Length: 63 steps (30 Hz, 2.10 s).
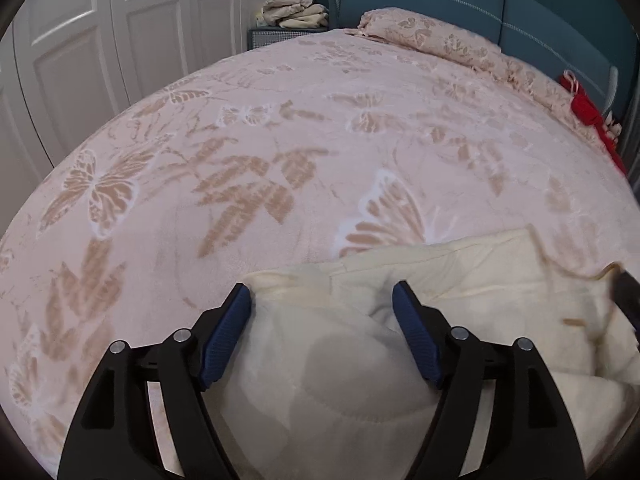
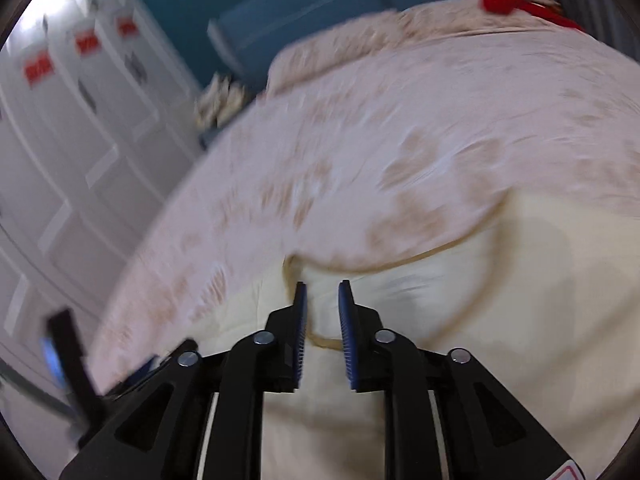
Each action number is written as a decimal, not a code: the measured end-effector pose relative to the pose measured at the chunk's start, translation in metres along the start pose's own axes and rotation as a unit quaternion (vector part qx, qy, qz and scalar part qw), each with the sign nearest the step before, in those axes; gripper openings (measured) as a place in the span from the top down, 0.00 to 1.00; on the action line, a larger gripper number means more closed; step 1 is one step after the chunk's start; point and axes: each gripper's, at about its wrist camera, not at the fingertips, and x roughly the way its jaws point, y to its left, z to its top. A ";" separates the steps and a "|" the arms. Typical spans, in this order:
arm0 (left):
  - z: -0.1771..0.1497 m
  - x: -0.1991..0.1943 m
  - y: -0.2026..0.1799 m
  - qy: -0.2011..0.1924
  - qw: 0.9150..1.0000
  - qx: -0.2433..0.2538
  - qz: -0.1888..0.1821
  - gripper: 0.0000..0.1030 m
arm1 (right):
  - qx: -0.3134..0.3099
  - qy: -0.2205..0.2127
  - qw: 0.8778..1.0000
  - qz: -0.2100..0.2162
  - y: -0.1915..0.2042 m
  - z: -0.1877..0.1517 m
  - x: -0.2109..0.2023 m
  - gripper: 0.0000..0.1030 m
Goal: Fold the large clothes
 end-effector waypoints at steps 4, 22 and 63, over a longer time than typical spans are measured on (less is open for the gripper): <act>0.011 -0.058 -0.025 -0.039 0.996 0.010 -0.075 0.27 | 0.019 -0.035 0.998 -0.046 -0.068 0.023 -0.061 0.58; -0.027 0.014 -0.260 0.153 0.959 0.107 -0.214 0.69 | 0.062 0.035 0.993 -0.094 -0.189 0.023 -0.054 0.67; -0.019 0.019 -0.147 0.054 0.981 0.179 -0.054 0.54 | -0.119 0.141 0.979 -0.083 -0.030 -0.002 0.057 1.00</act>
